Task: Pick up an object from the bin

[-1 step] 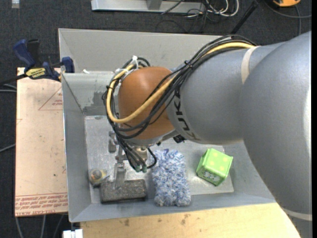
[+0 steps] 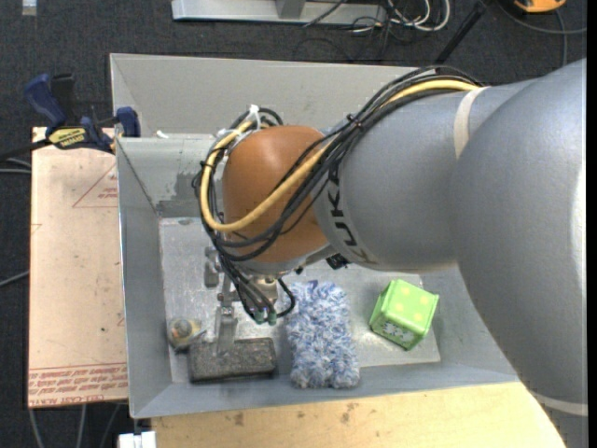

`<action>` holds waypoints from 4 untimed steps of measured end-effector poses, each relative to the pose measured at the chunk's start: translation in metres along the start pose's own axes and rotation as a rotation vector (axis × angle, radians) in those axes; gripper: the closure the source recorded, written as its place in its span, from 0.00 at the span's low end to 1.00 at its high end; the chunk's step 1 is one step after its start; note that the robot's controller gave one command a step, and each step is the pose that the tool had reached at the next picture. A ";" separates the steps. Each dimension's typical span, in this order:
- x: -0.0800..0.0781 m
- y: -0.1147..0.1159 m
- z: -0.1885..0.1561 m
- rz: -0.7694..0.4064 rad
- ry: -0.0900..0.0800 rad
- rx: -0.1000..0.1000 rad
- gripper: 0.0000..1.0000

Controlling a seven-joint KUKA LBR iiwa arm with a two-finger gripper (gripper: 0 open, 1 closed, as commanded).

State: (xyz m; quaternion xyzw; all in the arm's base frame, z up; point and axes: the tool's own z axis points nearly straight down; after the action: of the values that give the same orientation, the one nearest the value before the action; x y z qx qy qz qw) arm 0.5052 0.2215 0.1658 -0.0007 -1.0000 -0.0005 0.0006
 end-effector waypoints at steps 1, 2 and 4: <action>0.009 -0.043 0.068 0.029 -0.005 -0.002 0.00; 0.006 -0.059 0.093 0.070 0.006 -0.001 1.00; 0.006 -0.060 0.055 0.062 0.002 0.000 1.00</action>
Offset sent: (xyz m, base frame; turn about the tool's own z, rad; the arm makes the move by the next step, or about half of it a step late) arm -0.0060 -0.0607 -0.0958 0.0718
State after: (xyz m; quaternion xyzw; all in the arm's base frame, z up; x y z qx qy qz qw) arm 0.4990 0.1613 0.1111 -0.0316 -0.9995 -0.0002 0.0015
